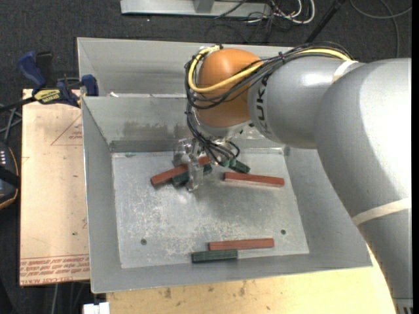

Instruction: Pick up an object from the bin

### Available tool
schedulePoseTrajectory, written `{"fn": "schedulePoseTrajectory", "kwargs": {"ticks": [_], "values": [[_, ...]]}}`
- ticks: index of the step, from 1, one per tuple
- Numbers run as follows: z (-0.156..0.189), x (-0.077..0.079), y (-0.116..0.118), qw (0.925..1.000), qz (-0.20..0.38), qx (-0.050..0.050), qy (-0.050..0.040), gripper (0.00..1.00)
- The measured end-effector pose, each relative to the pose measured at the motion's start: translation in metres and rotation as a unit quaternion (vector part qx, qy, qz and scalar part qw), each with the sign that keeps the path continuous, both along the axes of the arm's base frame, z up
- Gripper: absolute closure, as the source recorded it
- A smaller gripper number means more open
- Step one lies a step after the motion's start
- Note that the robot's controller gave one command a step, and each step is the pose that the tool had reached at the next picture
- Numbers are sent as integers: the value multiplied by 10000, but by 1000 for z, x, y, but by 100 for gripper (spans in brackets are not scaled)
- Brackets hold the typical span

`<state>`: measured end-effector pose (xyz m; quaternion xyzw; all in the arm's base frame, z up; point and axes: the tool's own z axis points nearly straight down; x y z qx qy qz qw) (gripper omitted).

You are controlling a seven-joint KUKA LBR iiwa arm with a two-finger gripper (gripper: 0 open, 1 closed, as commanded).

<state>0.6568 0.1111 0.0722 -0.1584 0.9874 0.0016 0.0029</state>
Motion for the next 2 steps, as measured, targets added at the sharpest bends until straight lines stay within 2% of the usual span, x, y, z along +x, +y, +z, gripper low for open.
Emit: {"fn": "schedulePoseTrajectory", "kwargs": {"ticks": [1, 2], "values": [[0, 0, 0, 10000, -3, 0, 1, 100], [147, -19, -18, 9999, 119, -12, -1, 100]]}}
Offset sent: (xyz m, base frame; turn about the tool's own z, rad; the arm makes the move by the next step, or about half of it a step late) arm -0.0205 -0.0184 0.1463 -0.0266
